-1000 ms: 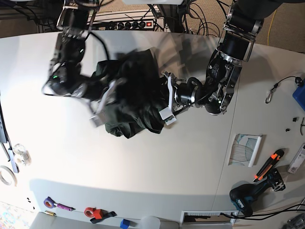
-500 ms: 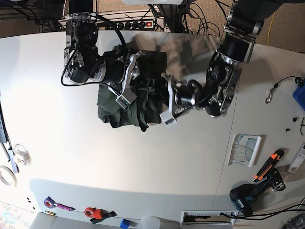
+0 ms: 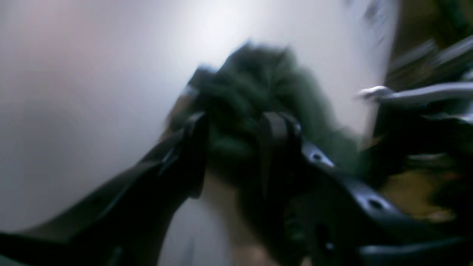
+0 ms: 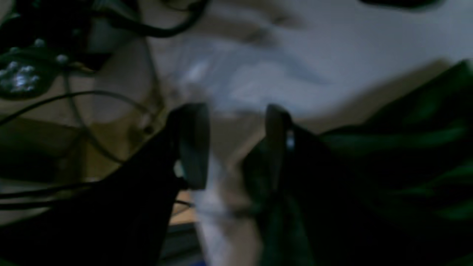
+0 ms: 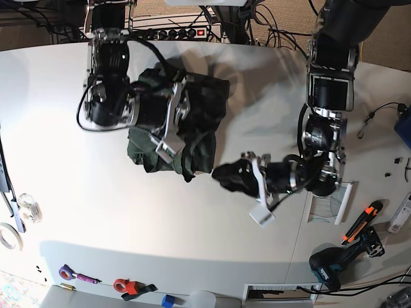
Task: Layout the t-shirt on the table in an organized manner, then fold the t-shirt properly
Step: 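Grasp the green bundle's sides with both grippers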
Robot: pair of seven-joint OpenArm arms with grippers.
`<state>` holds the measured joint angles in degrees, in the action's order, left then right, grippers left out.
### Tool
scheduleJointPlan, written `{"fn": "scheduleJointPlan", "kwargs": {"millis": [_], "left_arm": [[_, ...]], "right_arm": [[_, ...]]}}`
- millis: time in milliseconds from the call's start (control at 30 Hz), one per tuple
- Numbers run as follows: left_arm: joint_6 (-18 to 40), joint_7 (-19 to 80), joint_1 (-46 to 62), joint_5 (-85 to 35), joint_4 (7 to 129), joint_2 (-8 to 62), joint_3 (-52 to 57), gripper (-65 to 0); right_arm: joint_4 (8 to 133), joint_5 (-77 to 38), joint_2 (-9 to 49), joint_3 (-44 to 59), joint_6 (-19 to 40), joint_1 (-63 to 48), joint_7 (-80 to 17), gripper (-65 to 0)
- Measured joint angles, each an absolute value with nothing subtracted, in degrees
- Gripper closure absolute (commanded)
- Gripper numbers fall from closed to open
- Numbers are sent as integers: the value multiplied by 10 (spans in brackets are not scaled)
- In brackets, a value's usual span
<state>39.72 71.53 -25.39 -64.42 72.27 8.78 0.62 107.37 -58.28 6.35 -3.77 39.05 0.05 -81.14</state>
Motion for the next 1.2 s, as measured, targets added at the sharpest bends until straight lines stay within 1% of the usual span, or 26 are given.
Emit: {"fn": "scheduleJointPlan", "kwargs": {"millis": [33,67,133,167,200,267,300,400,533,600,700,767,833,967,1133,1200], "left_arm": [[397,733,-253,-678,723,88,6,-53],[397,763,-251,-707,723,87,4,0],[399,809,-246,-737,723,82,-12,0],[399,809,-242,-743,723,78,-26,0],[400,809,-240,-748,723,73,-43,0],[399,807,-240,-751,723,65,-82,0],[400,806,-241,-754,724,63,-104,0],[399,806,-242,-753,724,54,-165,0],[399,807,-239,-729,724,30,-218,0],[399,806,-236,-726,724,18,-232,0],[399,806,-225,-707,724,0,-235,0],[400,801,-213,-664,724,-4,-235,0],[399,789,-201,-604,724,-4,-236,0],[399,773,-192,-514,724,-3,-236,0],[386,758,-190,-446,727,-6,-236,0],[387,749,-191,-415,729,-10,-236,0]], "right_arm": [[1074,-545,64,-38,389,8,-810,-93],[1074,-502,64,-38,375,14,-791,-2],[1073,-421,64,-38,338,24,-727,0],[1074,-379,64,-38,309,30,-693,0],[1074,-336,64,-38,293,36,-667,0],[1074,-255,63,-38,276,45,-673,0],[1074,-233,63,-34,266,46,-685,0],[1073,-245,63,8,265,44,-689,0],[1038,-325,63,91,267,46,-679,0],[1000,-366,63,128,284,47,-684,0],[935,-407,63,157,318,51,-686,0],[899,-430,63,158,348,58,-686,0],[868,-454,63,153,363,69,-686,0],[819,-450,62,128,371,96,-683,0],[782,-358,60,103,358,111,-684,0],[782,-349,60,103,346,112,-700,0]]}}
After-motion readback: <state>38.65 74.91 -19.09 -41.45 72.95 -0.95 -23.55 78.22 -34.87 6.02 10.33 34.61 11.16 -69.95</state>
